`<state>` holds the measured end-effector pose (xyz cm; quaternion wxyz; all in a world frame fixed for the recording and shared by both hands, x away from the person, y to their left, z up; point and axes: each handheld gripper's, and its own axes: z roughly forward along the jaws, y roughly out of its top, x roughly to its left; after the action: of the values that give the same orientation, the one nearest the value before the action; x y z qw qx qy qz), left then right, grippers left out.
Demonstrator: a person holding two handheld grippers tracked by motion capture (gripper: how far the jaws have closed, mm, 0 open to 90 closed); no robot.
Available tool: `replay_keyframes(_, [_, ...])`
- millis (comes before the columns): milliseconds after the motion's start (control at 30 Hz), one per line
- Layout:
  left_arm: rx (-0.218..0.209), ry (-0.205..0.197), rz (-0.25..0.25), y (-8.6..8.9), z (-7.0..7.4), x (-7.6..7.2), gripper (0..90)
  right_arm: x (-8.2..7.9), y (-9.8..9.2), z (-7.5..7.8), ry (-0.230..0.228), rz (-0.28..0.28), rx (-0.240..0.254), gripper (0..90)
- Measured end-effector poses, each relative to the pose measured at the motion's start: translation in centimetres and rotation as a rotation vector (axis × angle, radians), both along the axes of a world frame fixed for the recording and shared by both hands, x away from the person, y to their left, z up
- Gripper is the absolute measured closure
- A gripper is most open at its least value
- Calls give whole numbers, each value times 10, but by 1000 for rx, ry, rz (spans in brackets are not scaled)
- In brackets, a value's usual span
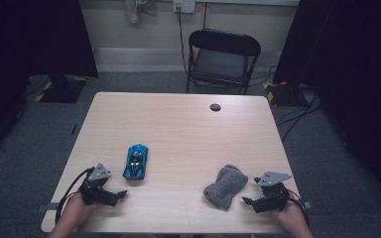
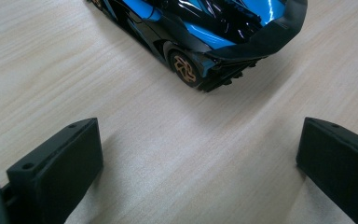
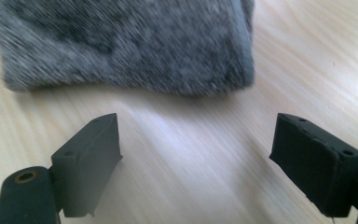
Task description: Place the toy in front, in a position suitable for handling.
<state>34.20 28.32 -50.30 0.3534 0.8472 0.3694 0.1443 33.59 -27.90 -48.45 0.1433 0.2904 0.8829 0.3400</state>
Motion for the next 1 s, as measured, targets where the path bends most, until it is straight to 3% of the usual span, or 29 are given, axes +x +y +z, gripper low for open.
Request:
replay_keyframes(133, [-1,0,1,0,0,0,0,0,10,15,-3,27,70,148])
replay_keyframes(533, [-2,0,3,0,0,0,0,7,48,28,-20,55,96,148])
replay_keyframes(700, [-2,0,4,0,0,0,0,12,57,26,-14,63,86,148])
replay_keyframes(1000, [-2,-1,5,-1,0,0,0,19,70,0,35,64,36,149])
